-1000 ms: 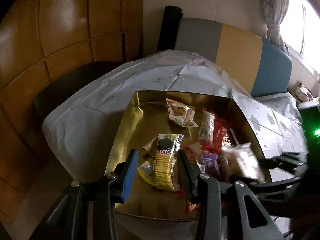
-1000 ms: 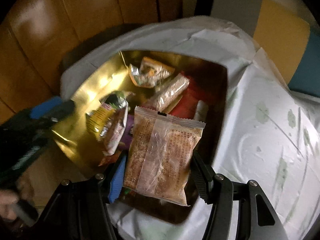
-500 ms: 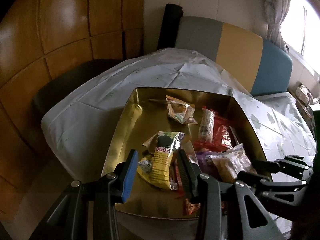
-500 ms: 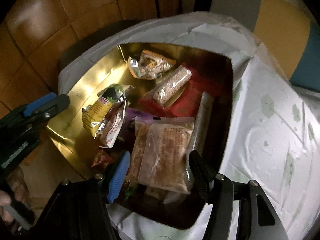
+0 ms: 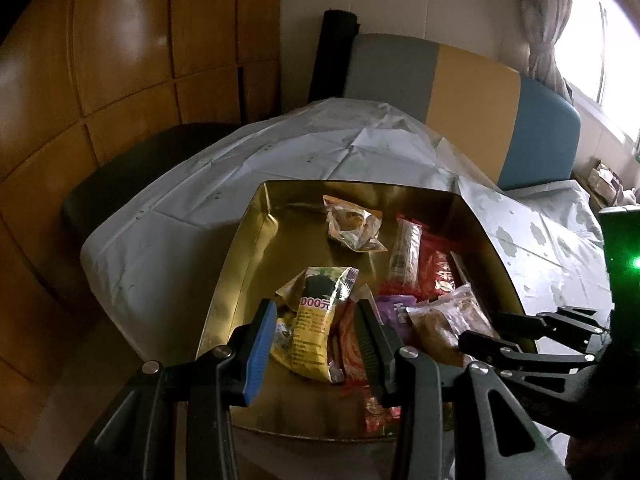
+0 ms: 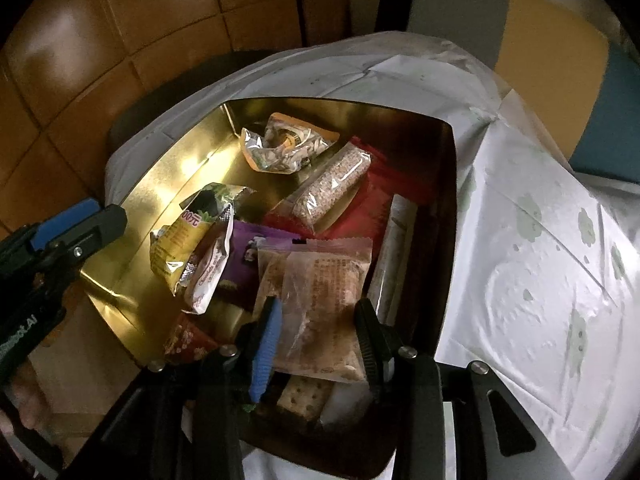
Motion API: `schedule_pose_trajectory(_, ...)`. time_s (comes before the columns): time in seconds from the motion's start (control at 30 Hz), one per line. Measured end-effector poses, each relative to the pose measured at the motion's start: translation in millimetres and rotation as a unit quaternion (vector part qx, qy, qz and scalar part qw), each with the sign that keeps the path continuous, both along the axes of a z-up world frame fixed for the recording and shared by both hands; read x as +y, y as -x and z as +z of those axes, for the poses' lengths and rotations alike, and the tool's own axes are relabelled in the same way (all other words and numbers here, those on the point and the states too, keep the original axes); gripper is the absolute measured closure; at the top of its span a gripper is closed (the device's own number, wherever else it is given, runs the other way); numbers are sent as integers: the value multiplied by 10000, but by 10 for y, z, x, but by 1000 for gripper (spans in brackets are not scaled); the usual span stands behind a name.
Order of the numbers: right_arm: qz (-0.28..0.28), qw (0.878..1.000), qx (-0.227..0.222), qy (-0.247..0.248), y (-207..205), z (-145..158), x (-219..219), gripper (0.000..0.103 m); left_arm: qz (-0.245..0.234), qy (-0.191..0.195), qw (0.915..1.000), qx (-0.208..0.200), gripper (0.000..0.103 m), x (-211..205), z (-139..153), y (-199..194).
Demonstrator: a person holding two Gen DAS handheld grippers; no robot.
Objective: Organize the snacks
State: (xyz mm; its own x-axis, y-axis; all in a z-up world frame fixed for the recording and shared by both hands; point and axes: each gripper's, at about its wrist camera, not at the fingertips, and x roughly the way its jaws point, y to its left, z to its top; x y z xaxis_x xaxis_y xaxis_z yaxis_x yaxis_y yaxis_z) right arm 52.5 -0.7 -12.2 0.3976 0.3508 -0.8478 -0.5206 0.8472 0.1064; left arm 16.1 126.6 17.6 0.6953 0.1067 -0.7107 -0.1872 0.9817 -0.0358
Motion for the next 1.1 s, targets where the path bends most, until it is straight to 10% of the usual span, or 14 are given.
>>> schedule_pose_trajectory(1.1, -1515, 9796, -1318, -90, 721, 347, -717, 46, -158, -93, 9990, -401, 61, -428, 114, 270)
